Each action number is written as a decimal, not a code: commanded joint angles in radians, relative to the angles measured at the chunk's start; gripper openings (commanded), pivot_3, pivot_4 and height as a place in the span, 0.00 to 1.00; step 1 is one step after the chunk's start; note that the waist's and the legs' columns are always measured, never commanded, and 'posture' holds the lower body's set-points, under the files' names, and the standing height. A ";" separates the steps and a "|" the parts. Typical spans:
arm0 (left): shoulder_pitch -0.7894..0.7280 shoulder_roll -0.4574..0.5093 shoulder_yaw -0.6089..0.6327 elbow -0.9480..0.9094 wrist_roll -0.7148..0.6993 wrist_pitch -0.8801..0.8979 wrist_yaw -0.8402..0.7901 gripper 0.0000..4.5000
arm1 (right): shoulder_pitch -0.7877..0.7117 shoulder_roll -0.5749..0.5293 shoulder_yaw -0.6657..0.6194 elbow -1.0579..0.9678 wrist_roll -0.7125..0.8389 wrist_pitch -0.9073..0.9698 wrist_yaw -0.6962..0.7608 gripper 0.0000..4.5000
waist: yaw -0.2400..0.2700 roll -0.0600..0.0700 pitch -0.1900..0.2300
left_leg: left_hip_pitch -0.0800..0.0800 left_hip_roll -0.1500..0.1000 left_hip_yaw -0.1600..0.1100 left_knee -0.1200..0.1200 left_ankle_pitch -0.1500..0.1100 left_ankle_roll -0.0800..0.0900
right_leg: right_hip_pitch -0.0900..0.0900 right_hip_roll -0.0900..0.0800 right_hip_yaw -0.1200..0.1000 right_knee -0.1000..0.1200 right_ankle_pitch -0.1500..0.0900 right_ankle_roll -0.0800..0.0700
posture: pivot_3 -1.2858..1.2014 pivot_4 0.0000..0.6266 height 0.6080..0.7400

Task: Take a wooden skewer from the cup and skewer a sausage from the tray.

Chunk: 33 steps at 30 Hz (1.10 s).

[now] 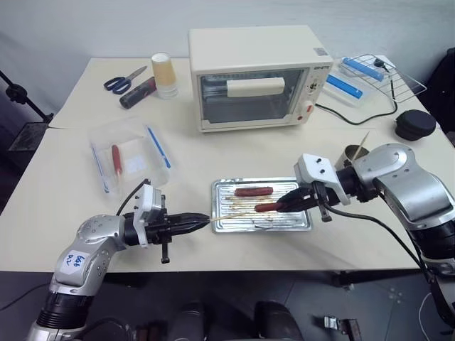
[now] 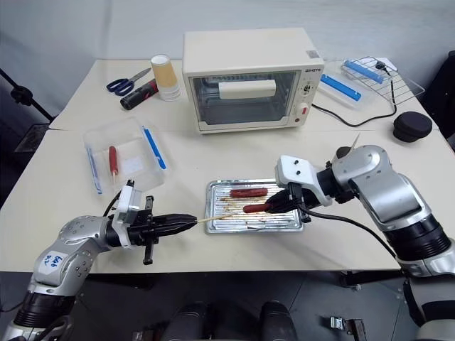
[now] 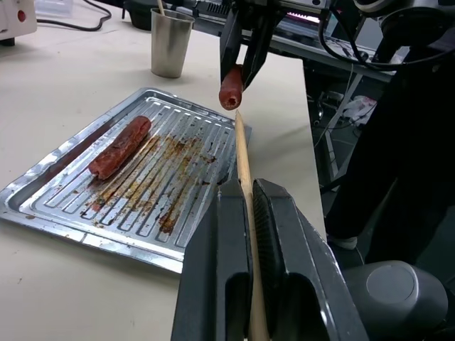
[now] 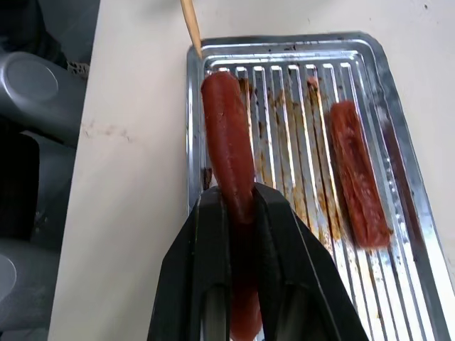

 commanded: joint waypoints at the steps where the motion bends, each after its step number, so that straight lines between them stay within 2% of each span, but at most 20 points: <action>1: -0.001 0.001 0.014 -0.022 -0.010 -0.013 -0.006 0.00 | -0.006 -0.001 -0.029 -0.010 0.003 -0.017 0.000 0.04 | 0.000 0.000 0.000 | 0.000 0.000 0.000 0.000 0.000 0.000 | 0.000 0.000 0.000 0.000 0.000 0.000 | 0.52 0.24 1.00; 33: -0.017 -0.018 -0.016 -0.023 -0.002 -0.008 -0.005 0.00 | 0.007 0.047 0.003 -0.045 -0.008 -0.034 0.003 0.04 | 0.000 0.000 0.000 | 0.000 0.000 0.000 0.000 0.000 0.000 | 0.000 0.000 0.000 0.000 0.000 0.000 | 0.52 0.24 1.00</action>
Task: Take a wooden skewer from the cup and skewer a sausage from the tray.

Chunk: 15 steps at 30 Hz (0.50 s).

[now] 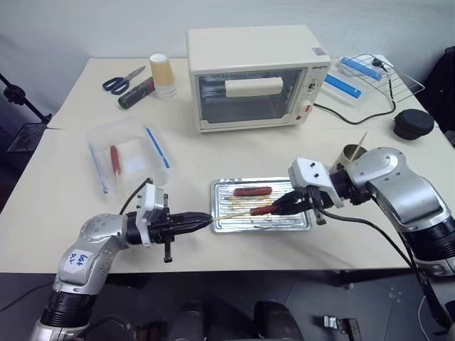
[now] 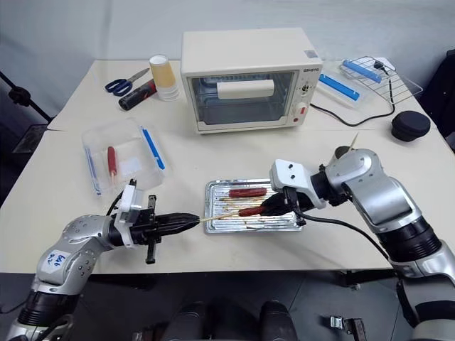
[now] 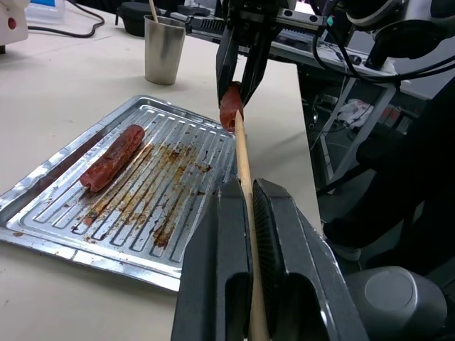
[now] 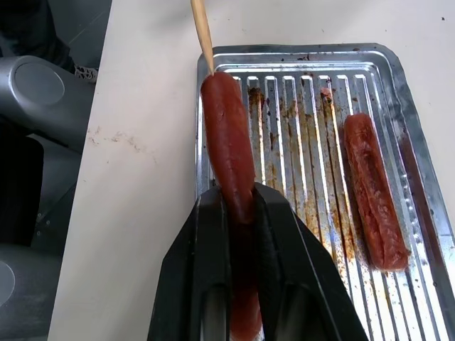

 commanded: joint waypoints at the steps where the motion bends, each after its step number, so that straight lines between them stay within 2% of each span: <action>1: -0.004 -0.001 -0.004 -0.023 -0.002 -0.008 -0.007 0.00 | 0.001 0.008 -0.008 -0.036 0.006 -0.007 0.000 0.04 | 0.000 0.000 0.000 | 0.000 0.000 0.000 0.000 0.000 0.000 | 0.000 0.000 0.000 0.000 0.000 0.000 | 0.52 0.24 1.00; 15: 0.026 0.030 0.035 -0.016 -0.005 -0.016 -0.010 0.00 | 0.017 -0.033 -0.034 -0.014 0.000 -0.029 0.012 0.04 | 0.000 0.000 0.000 | 0.000 0.000 0.000 0.000 0.000 0.000 | 0.000 0.000 0.000 0.000 0.000 0.000 | 0.52 0.24 1.00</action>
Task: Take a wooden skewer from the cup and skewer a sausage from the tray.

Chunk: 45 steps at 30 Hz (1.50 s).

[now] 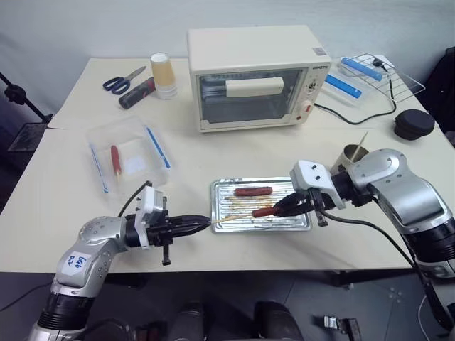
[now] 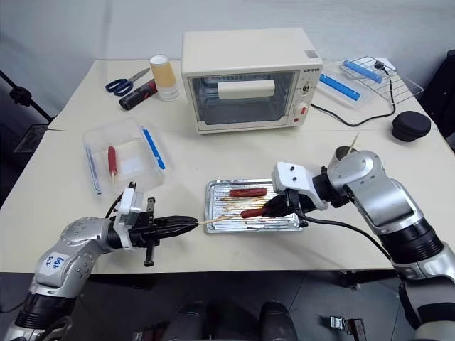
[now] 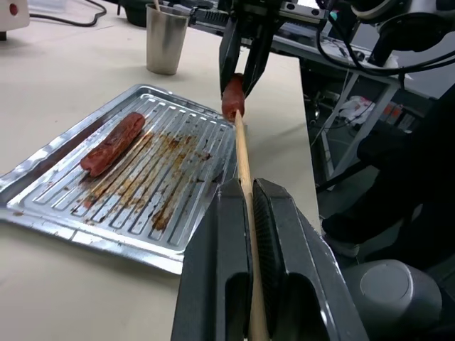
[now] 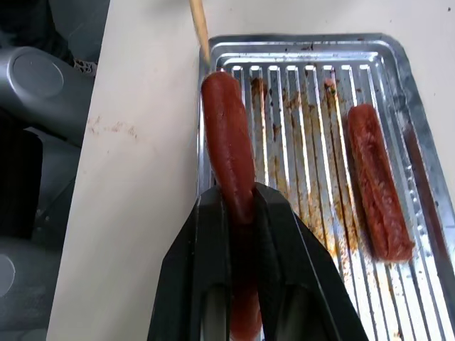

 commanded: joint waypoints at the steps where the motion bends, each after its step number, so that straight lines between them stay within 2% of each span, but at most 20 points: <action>1: 0.003 0.009 0.020 -0.015 -0.005 -0.016 -0.009 0.00 | -0.003 -0.011 -0.034 -0.021 0.010 -0.012 0.007 0.04 | 0.000 0.000 0.000 | 0.000 0.000 0.000 0.000 0.000 0.000 | 0.000 0.000 0.000 0.000 0.000 0.000 | 0.52 0.24 1.00; 16: -0.016 -0.015 -0.016 -0.010 0.009 -0.017 -0.002 0.00 | -0.025 0.023 -0.027 -0.022 0.014 0.003 -0.002 0.04 | 0.000 0.000 0.000 | 0.000 0.000 0.000 0.000 0.000 0.000 | 0.000 0.000 0.000 0.000 0.000 0.000 | 0.52 0.24 1.00; 45: -0.011 -0.012 -0.013 0.013 0.027 -0.023 -0.004 0.00 | -0.025 0.000 -0.043 -0.028 0.020 0.014 0.004 0.04 | 0.000 0.000 0.000 | 0.000 0.000 0.000 0.001 0.000 0.000 | 0.000 0.000 0.000 0.001 0.000 0.000 | 0.52 0.24 1.00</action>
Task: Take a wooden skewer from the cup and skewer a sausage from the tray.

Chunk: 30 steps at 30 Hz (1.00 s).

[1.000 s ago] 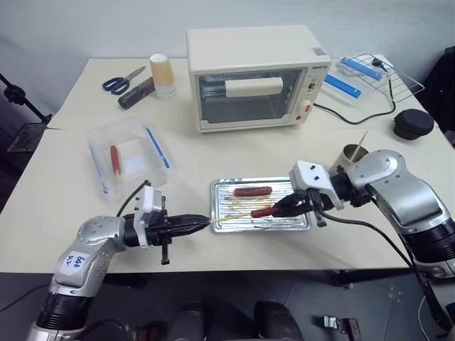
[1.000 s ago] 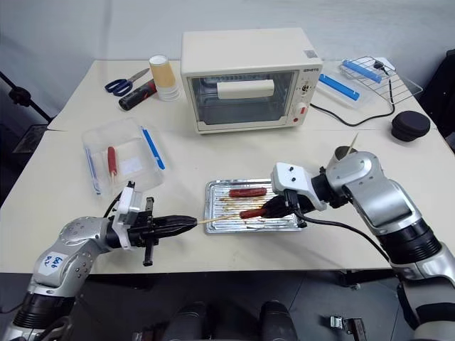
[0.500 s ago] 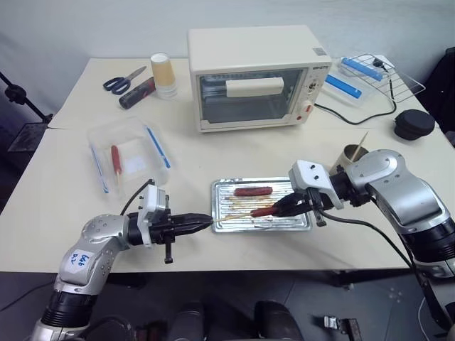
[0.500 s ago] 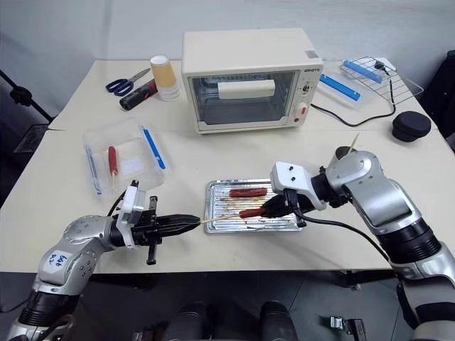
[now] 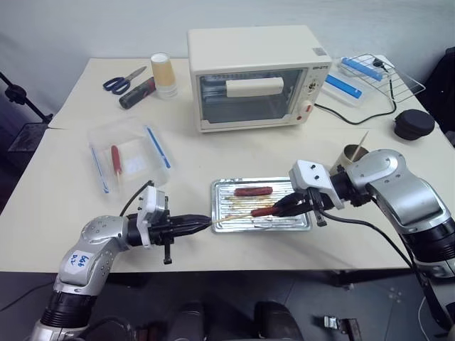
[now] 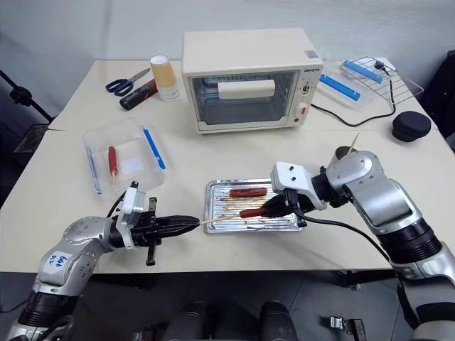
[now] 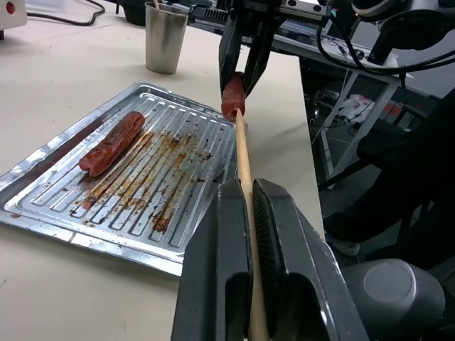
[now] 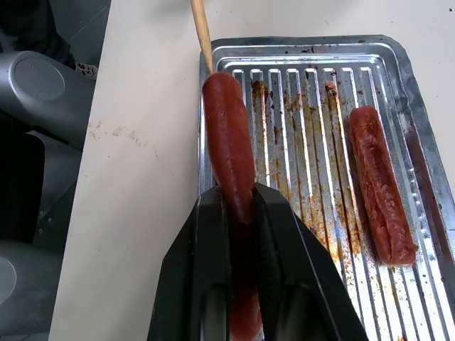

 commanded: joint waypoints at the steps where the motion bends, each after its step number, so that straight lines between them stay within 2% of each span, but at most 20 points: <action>1: 0.004 0.006 0.007 -0.011 0.007 -0.016 -0.003 0.00 | -0.019 -0.018 -0.042 -0.028 0.018 0.003 0.007 0.04 | 0.000 0.000 0.000 | 0.000 0.000 0.000 0.000 0.000 0.000 | 0.000 0.000 0.000 0.000 0.000 0.000 | 0.52 0.24 1.00; 30: 0.004 -0.003 0.006 -0.041 -0.030 0.023 -0.015 0.00 | -0.007 -0.005 -0.032 -0.019 0.012 0.004 0.000 0.04 | 0.000 0.000 0.000 | 0.000 0.000 0.000 0.000 0.000 0.000 | 0.000 0.000 0.000 0.000 0.000 0.000 | 0.52 0.24 1.00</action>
